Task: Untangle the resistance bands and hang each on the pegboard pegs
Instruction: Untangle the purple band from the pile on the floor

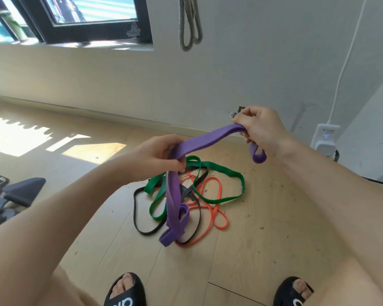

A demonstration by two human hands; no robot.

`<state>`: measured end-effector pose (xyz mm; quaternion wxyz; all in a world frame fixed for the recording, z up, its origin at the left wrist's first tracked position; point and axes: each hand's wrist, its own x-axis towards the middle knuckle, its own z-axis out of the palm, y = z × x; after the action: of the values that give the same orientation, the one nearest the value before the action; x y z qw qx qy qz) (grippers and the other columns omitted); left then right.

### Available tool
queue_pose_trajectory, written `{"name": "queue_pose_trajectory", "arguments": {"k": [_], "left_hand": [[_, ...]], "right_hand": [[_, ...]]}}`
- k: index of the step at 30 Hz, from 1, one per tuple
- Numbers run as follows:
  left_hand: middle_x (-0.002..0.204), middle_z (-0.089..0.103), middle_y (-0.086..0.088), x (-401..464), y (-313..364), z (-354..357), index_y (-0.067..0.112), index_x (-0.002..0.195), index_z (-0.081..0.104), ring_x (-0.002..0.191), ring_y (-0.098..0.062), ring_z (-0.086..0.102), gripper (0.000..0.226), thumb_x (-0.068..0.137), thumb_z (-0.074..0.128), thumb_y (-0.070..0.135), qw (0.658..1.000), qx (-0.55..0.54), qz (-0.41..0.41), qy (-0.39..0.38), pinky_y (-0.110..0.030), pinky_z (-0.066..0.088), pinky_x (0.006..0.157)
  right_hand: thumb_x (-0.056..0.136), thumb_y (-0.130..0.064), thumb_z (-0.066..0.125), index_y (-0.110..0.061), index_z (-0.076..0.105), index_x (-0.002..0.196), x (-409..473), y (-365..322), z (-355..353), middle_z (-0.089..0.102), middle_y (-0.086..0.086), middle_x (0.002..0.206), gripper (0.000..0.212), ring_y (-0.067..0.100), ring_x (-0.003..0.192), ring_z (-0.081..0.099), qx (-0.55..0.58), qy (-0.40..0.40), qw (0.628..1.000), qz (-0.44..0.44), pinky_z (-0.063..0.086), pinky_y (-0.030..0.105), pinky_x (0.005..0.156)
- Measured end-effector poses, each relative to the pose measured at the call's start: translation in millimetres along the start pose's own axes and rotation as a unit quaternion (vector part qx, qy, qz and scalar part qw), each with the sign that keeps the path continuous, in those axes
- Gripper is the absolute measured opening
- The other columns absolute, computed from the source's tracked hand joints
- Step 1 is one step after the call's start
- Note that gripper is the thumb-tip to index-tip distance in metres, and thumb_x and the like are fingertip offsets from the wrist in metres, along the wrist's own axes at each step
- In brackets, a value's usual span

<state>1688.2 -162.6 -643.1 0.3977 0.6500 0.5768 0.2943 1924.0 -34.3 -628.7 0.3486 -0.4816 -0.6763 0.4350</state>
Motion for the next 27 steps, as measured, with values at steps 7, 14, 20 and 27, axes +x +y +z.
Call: {"name": "queue_pose_trajectory", "arguments": {"k": [7,14,20,27], "left_hand": [[0.092,0.073,0.001,-7,10,-10,0.022,0.121,0.069,0.093,-0.023,0.073,0.030,0.095,0.068,0.006,0.999,-0.026,-0.003,-0.042,-0.027,0.058,0.080],[0.092,0.074,-0.010,-11,26,0,0.007,0.126,0.064,0.082,-0.024,0.070,0.029,0.097,0.066,0.005,0.999,-0.047,0.015,-0.017,-0.031,0.060,0.071],[0.080,0.074,-0.005,-9,27,11,0.006,0.112,0.067,0.065,-0.009,0.065,0.020,0.093,0.070,-0.001,0.999,-0.034,0.020,-0.023,-0.022,0.052,0.063],[0.098,0.077,-0.008,-9,22,-1,0.019,0.111,0.068,0.090,-0.025,0.075,0.038,0.080,0.085,0.005,1.000,-0.020,-0.001,-0.012,-0.031,0.062,0.083]], "right_hand": [[0.098,-0.026,0.065,-0.013,0.068,0.085,2,3,-1,0.062,-0.001,0.068,0.018,0.010,0.060,0.057,-0.048,-0.045,0.997,-0.032,0.049,0.023,0.060],[0.108,-0.018,0.044,-0.022,0.063,0.116,-17,-1,28,0.072,-0.010,0.095,0.021,0.006,0.096,0.067,-0.132,-0.119,0.981,-0.080,0.045,0.020,0.078],[0.105,-0.051,0.039,-0.020,0.059,0.085,-46,-27,64,0.058,-0.006,0.074,0.041,0.008,0.068,0.053,-0.069,-0.202,0.973,-0.089,0.041,0.018,0.066],[0.093,-0.030,0.072,-0.018,0.064,0.099,-43,-39,62,0.065,-0.006,0.053,0.016,0.002,0.044,0.049,-0.019,-0.142,0.983,-0.115,0.038,0.020,0.051]]}}
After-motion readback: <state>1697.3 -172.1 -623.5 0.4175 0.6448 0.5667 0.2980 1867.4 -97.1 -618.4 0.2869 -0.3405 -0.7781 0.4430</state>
